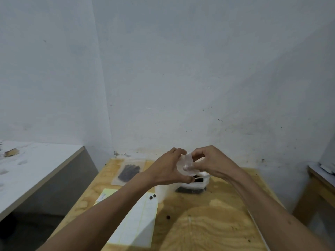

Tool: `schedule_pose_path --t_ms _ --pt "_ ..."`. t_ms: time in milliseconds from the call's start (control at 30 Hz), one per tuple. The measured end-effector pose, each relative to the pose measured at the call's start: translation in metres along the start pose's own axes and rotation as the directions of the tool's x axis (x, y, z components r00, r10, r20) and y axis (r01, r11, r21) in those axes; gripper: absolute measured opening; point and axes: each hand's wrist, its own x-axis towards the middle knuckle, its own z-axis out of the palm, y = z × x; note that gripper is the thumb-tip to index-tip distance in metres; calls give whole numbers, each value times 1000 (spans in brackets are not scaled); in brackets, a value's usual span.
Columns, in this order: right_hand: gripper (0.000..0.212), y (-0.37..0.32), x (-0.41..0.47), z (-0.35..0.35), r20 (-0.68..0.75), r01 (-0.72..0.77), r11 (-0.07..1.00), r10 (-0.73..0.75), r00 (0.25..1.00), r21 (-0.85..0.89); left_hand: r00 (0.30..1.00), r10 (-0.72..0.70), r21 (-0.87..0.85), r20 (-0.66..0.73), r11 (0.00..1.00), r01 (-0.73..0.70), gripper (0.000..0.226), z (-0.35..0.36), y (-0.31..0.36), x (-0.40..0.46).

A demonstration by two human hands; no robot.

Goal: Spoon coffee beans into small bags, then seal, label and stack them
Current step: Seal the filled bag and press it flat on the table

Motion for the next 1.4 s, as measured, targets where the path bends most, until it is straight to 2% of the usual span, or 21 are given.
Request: schedule_pose_path --t_ms 133,300,400,467,567,667,733,800,933,1067,1167,1300,1400 --pt "15 -1 -3 6 -20 46 998 -46 999 -47 1000 -23 -45 -2 999 23 58 2 -7 1" --pt "5 -3 3 16 -41 63 998 -63 997 -19 1000 14 4 -3 1000 -14 67 7 -9 2" --pt "17 2 11 17 -107 88 993 -80 991 72 998 -13 5 -62 1000 14 61 4 -17 4" --pt "13 11 16 12 -174 68 995 -54 983 77 996 -33 42 -81 998 36 67 1 -23 5" --pt "11 35 22 3 -274 -76 983 27 961 -170 996 -61 115 -71 991 69 86 -3 -32 2" --pt "36 62 22 1 -264 -339 832 240 934 -440 994 -99 167 -38 980 104 93 -4 -40 -1" --pt "45 77 21 5 -225 -427 751 364 904 -504 992 -122 180 -20 976 124 95 -3 -43 -2" --pt "47 86 20 11 -206 -452 750 405 891 -482 989 -145 188 -4 972 143 96 -1 -45 -2" --pt "30 91 23 15 -220 -448 840 395 892 -307 983 -183 217 19 960 174 97 3 -50 -3" --pt "47 85 27 10 -258 -382 912 337 906 -150 979 -203 275 19 943 190 97 4 -57 -5" --pt "56 84 27 9 -349 -300 936 223 910 -183 975 -223 280 20 937 209 95 4 -62 -5" --pt "51 90 25 16 -434 -295 901 138 890 -319 974 -223 323 23 924 204 93 11 -65 -7" --pt "47 94 23 24 -453 -314 930 200 869 -191 976 -216 373 18 907 193 91 17 -66 -5"
